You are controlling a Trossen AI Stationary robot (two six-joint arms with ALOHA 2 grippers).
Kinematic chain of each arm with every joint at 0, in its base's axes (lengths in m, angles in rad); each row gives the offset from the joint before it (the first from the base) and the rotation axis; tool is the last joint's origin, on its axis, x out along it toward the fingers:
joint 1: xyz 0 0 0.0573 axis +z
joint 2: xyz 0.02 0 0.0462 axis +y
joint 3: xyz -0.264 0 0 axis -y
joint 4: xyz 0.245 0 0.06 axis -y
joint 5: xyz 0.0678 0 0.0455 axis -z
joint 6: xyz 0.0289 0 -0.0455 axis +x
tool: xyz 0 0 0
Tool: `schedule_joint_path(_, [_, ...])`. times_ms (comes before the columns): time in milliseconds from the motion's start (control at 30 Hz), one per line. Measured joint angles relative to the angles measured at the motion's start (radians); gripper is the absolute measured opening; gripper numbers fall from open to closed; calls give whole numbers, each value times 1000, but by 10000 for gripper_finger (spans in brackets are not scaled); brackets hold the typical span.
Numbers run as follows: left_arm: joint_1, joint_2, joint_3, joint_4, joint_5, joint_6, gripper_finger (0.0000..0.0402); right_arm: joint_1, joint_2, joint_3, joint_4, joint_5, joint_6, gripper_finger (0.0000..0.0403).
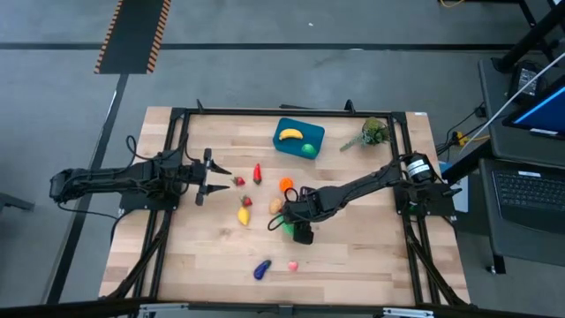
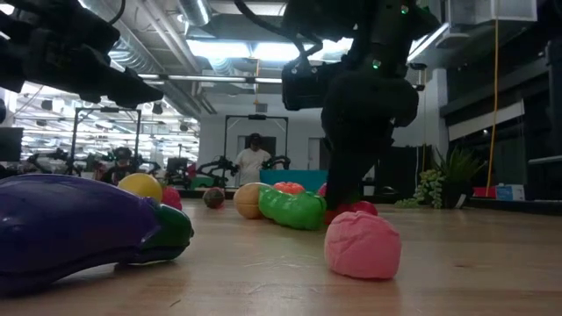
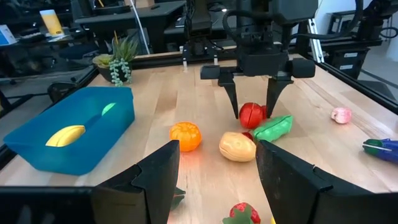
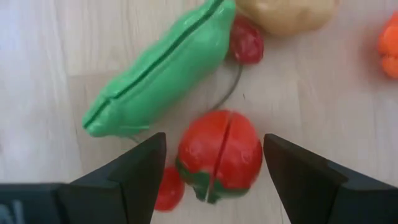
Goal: Pick and placing Produce into tupperware
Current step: Put the bottom red strawberry into the blue bin
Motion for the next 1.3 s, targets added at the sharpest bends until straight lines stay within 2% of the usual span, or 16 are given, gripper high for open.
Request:
schedule_joint_path(1000, [0, 0, 0, -7, -5, 2, 206, -12, 27, -27, 58, 4, -3, 271])
schedule_joint_path(1133, [0, 0, 0, -7, -5, 3, 206, -13, 27, -27, 57, 2, 6, 249])
schedule_joint_path(1300, [0, 0, 0, -7, -5, 3, 206, -13, 26, -25, 37, 3, 7, 190])
